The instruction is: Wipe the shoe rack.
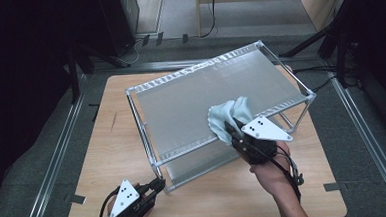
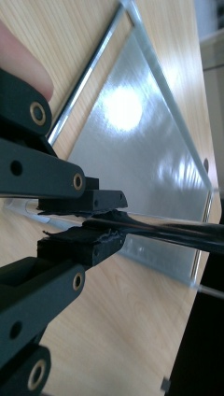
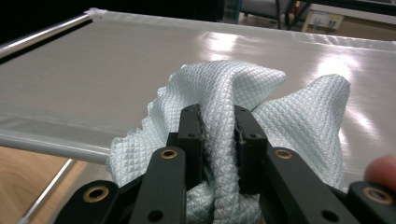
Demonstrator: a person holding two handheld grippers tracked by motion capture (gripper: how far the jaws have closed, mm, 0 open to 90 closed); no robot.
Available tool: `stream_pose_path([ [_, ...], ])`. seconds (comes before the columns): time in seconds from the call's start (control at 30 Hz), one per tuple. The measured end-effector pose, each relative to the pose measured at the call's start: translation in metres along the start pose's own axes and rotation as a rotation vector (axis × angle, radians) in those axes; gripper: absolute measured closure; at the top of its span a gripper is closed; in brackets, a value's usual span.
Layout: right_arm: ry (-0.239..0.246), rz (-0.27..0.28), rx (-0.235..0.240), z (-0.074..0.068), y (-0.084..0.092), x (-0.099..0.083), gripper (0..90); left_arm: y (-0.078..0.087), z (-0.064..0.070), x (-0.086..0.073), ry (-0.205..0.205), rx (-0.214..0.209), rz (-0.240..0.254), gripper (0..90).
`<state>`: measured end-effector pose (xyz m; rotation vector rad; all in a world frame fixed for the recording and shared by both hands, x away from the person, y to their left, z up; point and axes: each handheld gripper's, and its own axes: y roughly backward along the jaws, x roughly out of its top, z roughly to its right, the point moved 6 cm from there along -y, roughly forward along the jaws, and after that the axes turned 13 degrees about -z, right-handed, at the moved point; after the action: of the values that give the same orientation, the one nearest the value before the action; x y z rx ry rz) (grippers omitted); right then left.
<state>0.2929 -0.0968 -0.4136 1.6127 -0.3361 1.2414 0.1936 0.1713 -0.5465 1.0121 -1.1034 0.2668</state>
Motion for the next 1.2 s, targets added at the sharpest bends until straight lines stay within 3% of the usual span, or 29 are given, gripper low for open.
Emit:
stream_pose_path([
  [0.23,-0.026,0.000,-0.095,0.023,0.001,-0.003,76.1,0.007,-0.021,-0.003,0.036,0.059,0.005,81.5],
  [0.27,-0.045,-0.001,-0.126,0.035,0.003,-0.004,76.1,0.009,-0.027,-0.004,0.058,0.071,0.007,81.4],
  [0.43,-0.089,-0.009,-0.172,0.056,0.007,-0.008,76.0,0.012,-0.040,-0.005,0.091,0.108,0.009,80.9],
  [0.47,-0.113,-0.014,-0.202,0.069,0.011,-0.011,75.8,0.013,-0.043,-0.006,0.100,0.118,0.012,80.9],
  [0.53,-0.122,-0.015,-0.218,0.073,0.012,-0.012,75.7,0.015,-0.047,-0.007,0.103,0.128,0.007,80.8],
  [0.6,-0.163,-0.016,-0.261,0.092,0.017,-0.016,74.7,0.016,-0.049,-0.007,0.102,0.136,0.006,80.7],
  [0.63,-0.163,-0.016,-0.261,0.092,0.017,-0.016,74.7,0.016,-0.049,-0.007,0.102,0.136,0.006,80.7],
  [0.67,-0.193,-0.013,-0.299,0.104,0.020,-0.020,74.6,0.016,-0.049,-0.007,0.103,0.141,0.005,80.7],
  [0.83,-0.204,-0.005,-0.354,0.115,0.023,-0.023,74.5,0.015,-0.049,-0.008,0.114,0.138,0.005,80.6],
  [0.93,-0.205,-0.003,-0.362,0.114,0.022,-0.023,76.2,0.014,-0.049,-0.008,0.136,0.131,0.002,80.1],
  [1.0,-0.184,-0.011,-0.394,0.108,0.021,-0.023,77.9,0.014,-0.050,-0.009,0.143,0.110,-0.002,80.2],
  [1.07,-0.179,-0.014,-0.394,0.106,0.021,-0.022,78.1,0.014,-0.050,-0.009,0.141,0.109,-0.002,80.1],
  [1.2,-0.175,-0.019,-0.314,0.093,0.020,-0.019,77.9,0.013,-0.047,-0.009,0.131,0.135,-0.010,80.6],
])
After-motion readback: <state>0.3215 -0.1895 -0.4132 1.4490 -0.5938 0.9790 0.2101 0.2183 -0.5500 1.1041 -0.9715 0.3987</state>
